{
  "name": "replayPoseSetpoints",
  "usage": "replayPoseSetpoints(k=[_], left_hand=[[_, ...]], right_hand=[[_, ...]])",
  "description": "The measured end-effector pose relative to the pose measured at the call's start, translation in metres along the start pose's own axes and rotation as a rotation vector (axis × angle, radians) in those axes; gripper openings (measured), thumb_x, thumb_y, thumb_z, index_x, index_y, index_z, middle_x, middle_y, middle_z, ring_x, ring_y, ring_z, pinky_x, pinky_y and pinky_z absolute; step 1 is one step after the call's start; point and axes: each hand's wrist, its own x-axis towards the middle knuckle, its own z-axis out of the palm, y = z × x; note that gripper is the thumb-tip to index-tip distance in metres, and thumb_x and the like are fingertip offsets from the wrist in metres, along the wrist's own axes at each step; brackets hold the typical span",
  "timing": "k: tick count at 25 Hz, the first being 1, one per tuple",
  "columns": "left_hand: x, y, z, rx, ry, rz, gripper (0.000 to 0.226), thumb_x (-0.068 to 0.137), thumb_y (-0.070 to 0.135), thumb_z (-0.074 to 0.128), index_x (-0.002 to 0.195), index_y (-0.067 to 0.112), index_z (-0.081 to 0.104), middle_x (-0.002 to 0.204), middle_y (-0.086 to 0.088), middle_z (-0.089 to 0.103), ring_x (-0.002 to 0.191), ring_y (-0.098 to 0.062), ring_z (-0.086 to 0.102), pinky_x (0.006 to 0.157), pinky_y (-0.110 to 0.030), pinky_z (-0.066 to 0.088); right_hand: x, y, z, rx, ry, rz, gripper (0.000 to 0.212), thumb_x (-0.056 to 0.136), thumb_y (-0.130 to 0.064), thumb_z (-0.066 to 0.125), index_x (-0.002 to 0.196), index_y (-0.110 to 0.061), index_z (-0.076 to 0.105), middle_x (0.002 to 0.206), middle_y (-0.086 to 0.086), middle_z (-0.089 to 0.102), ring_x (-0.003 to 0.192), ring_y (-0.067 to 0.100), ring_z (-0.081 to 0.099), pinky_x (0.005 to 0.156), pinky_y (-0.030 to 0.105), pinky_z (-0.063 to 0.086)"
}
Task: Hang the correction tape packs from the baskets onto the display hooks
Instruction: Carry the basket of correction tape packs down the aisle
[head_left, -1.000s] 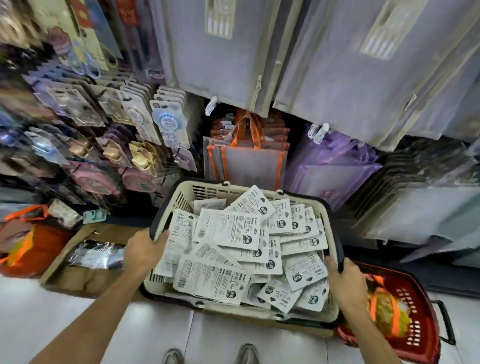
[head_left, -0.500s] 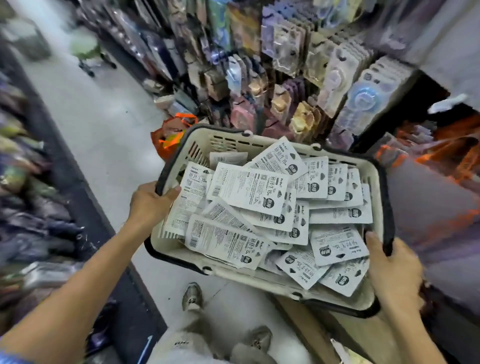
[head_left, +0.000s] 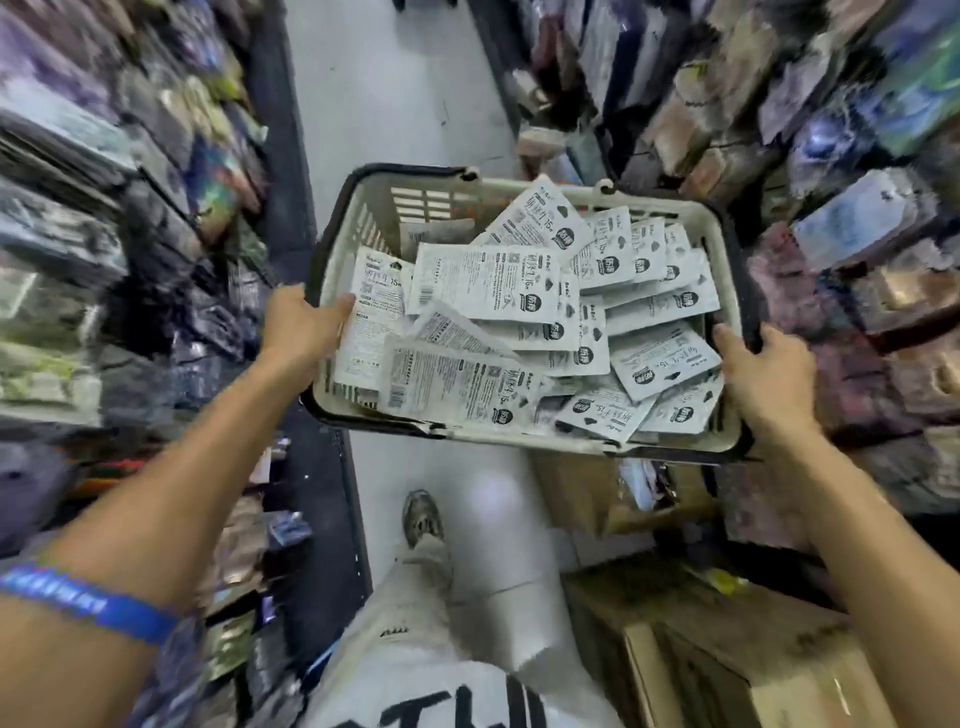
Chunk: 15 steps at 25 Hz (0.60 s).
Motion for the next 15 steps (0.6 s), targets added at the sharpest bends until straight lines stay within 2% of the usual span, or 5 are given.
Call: replayPoseSetpoints(k=[3,6,10,12,15], left_hand=[[0.093,0.032,-0.018,0.000,0.077,-0.032,0.023,0.092,0.024,0.074,0.109,0.008,0.075,0.096,-0.002,0.070,0.080,-0.018,0.066,0.070,-0.023,0.048],[0.183,0.070,-0.023,-0.044,0.101,-0.056,0.024,0.091,0.024,0.074,0.111,0.011,0.076,0.097,0.000,0.072,0.087,-0.019,0.069,0.078,-0.029,0.054],[0.319,0.129,-0.011,-0.059,0.155,-0.087,0.009,0.090,0.025,0.075,0.099,0.022,0.075,0.094,-0.001,0.074,0.083,-0.019,0.069,0.077,-0.029,0.054],[0.395,0.167,0.000,-0.065,0.190,-0.109,0.010,0.091,0.024,0.074,0.101,0.020,0.074,0.094,-0.001,0.072,0.084,-0.019,0.069,0.078,-0.029,0.055],[0.502,0.226,0.009,-0.106,0.252,-0.095,0.007,0.093,0.023,0.073,0.098,0.022,0.068,0.083,0.006,0.067,0.069,-0.008,0.063,0.057,-0.016,0.049]], right_hand=[[0.080,-0.090,0.041,0.029,-0.044,-0.053,0.035,0.094,-0.041,0.061,0.088,-0.007,0.067,0.091,0.022,0.071,0.078,0.027,0.061,0.068,0.037,0.042],[0.164,-0.167,0.077,0.044,-0.069,-0.059,0.047,0.090,-0.048,0.060,0.089,-0.001,0.065,0.093,0.025,0.072,0.089,0.039,0.068,0.076,0.050,0.054],[0.301,-0.261,0.141,0.055,-0.119,-0.145,0.048,0.094,-0.042,0.061,0.089,0.006,0.064,0.089,0.028,0.069,0.088,0.042,0.067,0.074,0.050,0.051],[0.381,-0.319,0.175,0.068,-0.144,-0.181,0.048,0.095,-0.041,0.061,0.092,0.006,0.066,0.090,0.029,0.070,0.089,0.044,0.067,0.077,0.052,0.052],[0.495,-0.409,0.212,0.061,-0.146,-0.252,0.049,0.097,-0.039,0.060,0.093,0.009,0.066,0.096,0.035,0.068,0.090,0.040,0.066,0.079,0.052,0.050]])
